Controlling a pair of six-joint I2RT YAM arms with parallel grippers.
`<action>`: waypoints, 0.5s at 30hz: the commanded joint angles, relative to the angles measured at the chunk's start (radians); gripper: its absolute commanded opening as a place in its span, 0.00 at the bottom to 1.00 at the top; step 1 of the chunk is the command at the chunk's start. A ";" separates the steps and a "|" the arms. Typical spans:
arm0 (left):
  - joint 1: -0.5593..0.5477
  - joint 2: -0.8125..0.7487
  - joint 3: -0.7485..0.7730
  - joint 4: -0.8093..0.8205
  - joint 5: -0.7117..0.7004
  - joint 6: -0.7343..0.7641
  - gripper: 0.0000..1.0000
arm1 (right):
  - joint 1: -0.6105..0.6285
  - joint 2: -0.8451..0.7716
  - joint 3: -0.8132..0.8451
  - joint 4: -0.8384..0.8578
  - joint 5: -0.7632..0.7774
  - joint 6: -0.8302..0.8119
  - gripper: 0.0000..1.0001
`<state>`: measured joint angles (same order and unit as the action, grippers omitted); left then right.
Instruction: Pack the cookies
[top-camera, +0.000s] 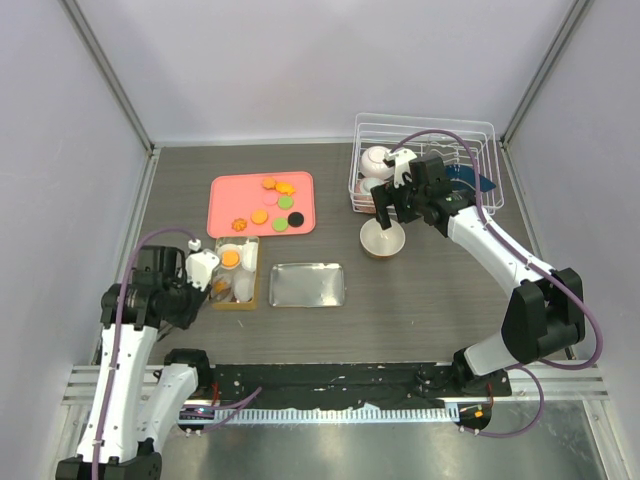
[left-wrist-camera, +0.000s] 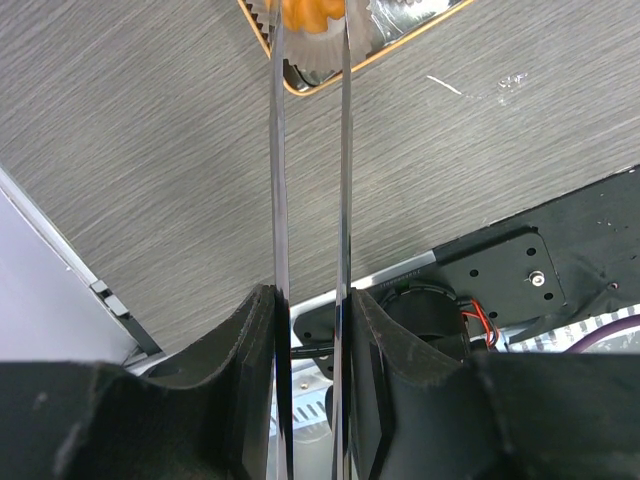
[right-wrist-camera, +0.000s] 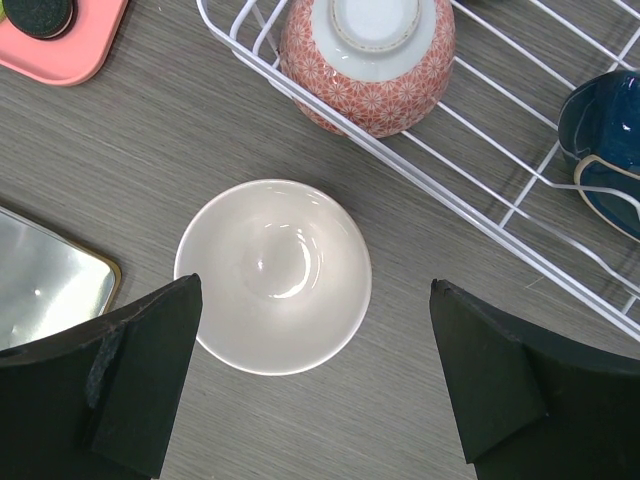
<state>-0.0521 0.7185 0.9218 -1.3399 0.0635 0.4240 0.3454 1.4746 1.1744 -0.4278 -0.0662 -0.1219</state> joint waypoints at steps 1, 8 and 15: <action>0.001 0.012 -0.003 0.054 0.015 -0.007 0.24 | 0.006 -0.031 0.045 0.014 -0.006 -0.002 1.00; 0.001 0.015 -0.011 0.071 0.019 -0.008 0.30 | 0.006 -0.028 0.045 0.015 -0.004 -0.004 1.00; 0.001 0.002 -0.017 0.081 0.012 -0.008 0.39 | 0.006 -0.027 0.045 0.015 -0.004 -0.002 1.00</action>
<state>-0.0521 0.7341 0.9062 -1.3022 0.0696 0.4229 0.3454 1.4746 1.1744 -0.4278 -0.0662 -0.1219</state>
